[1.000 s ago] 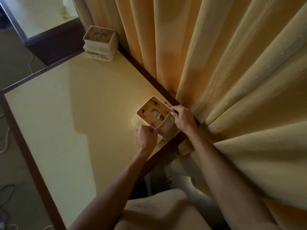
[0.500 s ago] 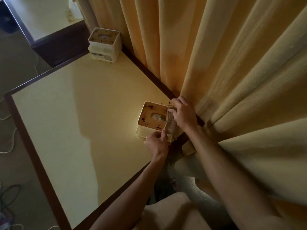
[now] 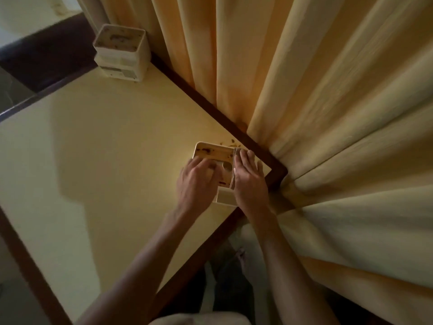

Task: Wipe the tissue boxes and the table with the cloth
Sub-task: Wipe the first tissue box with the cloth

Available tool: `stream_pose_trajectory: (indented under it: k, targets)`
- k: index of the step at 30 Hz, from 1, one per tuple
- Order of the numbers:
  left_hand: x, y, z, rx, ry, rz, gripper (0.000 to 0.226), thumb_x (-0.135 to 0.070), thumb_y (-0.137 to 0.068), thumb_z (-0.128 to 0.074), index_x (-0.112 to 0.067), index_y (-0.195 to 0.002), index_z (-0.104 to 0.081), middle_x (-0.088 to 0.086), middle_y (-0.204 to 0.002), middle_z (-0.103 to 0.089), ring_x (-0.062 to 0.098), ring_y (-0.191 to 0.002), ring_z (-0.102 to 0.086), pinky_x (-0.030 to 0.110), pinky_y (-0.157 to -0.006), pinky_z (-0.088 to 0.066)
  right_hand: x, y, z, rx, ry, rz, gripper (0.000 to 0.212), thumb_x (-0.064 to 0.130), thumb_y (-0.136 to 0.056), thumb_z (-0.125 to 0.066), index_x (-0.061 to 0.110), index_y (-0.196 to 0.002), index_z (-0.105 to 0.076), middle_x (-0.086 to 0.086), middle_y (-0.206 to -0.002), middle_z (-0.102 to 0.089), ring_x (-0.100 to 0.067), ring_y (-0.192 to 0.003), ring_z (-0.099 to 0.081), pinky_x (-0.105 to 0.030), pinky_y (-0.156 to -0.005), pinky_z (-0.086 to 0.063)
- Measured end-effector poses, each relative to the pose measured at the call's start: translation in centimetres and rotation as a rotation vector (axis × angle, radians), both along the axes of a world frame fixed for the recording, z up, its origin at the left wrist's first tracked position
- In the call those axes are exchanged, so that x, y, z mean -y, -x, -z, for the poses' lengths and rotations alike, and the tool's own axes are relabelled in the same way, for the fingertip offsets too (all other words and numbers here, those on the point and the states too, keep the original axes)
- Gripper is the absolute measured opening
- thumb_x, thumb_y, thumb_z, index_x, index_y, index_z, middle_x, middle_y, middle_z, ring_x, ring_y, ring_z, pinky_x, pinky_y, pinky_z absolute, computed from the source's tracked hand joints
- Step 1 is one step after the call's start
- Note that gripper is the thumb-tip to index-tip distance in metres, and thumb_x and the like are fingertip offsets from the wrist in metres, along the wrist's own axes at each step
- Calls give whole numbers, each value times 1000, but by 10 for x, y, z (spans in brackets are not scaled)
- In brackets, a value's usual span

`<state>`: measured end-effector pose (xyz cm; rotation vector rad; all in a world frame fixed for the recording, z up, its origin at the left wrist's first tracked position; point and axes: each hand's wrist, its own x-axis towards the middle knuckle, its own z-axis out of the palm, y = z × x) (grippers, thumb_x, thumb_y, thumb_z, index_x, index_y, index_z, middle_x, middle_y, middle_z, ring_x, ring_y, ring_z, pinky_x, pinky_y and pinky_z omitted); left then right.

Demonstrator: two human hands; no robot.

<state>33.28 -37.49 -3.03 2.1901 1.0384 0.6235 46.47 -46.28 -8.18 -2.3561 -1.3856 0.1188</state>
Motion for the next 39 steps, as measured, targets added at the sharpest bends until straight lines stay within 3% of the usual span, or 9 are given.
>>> stream_pose_trajectory:
  k: [3,5,10,16,24,27,33,39]
  targets:
    - [-28,-4,25,-164,-271,194,37,-32,-104,-49,-12,-133,-62,8,-142,-58,26,-134,-51,44,-112,-41,0,1,5,90,20,8,47,23,-110,-36,12,-156,-40,-10,-159,-42,-30,-153,-30,-52,-124,-16]
    - [-37,-11,39,-243,-348,266,48,-33,-108,-39,-6,-146,-50,15,-155,-45,30,-148,-35,48,-123,-26,0,2,5,-1,-49,64,48,28,-109,-39,15,-155,-43,-10,-160,-41,-30,-154,-26,-50,-125,-12]
    - [-43,-23,57,-221,-371,291,56,-34,-111,-23,0,-146,-49,20,-152,-47,33,-147,-36,53,-122,-26,-1,9,9,-52,-125,103,56,23,-100,-63,8,-152,-46,-11,-160,-41,-26,-153,-22,-45,-125,-12]
    - [-43,-26,64,-162,-374,264,52,-30,-110,-28,3,-141,-53,21,-146,-53,34,-143,-42,52,-121,-27,-2,15,13,-80,-116,131,56,31,-103,-39,7,-153,-44,-10,-162,-37,-26,-155,-19,-45,-125,-12]
    - [-39,-33,64,-107,-399,185,48,-25,-108,-31,2,-135,-60,19,-138,-61,31,-138,-49,49,-123,-23,2,16,19,-52,-54,119,59,31,-103,-46,10,-157,-37,-6,-166,-29,-22,-158,-13,-44,-128,-11]
    - [-39,-33,65,-115,-415,189,49,-26,-108,-29,2,-134,-61,18,-137,-62,31,-137,-51,49,-123,-23,9,23,15,-15,-28,120,60,39,-104,-29,13,-157,-39,-3,-166,-31,-17,-158,-11,-44,-129,-10]
    - [-39,-32,67,-113,-410,184,49,-25,-108,-30,0,-135,-61,16,-139,-61,28,-138,-50,46,-124,-22,41,61,11,-33,-54,152,56,38,-107,-29,15,-156,-39,2,-164,-33,-12,-157,-13,-49,-128,-14]
    - [-40,-32,69,-103,-416,194,47,-23,-107,-31,2,-135,-60,18,-138,-61,29,-137,-51,46,-123,-24,32,54,16,-58,-62,145,57,40,-107,-23,18,-158,-34,5,-166,-27,-8,-158,-6,-47,-129,-8]
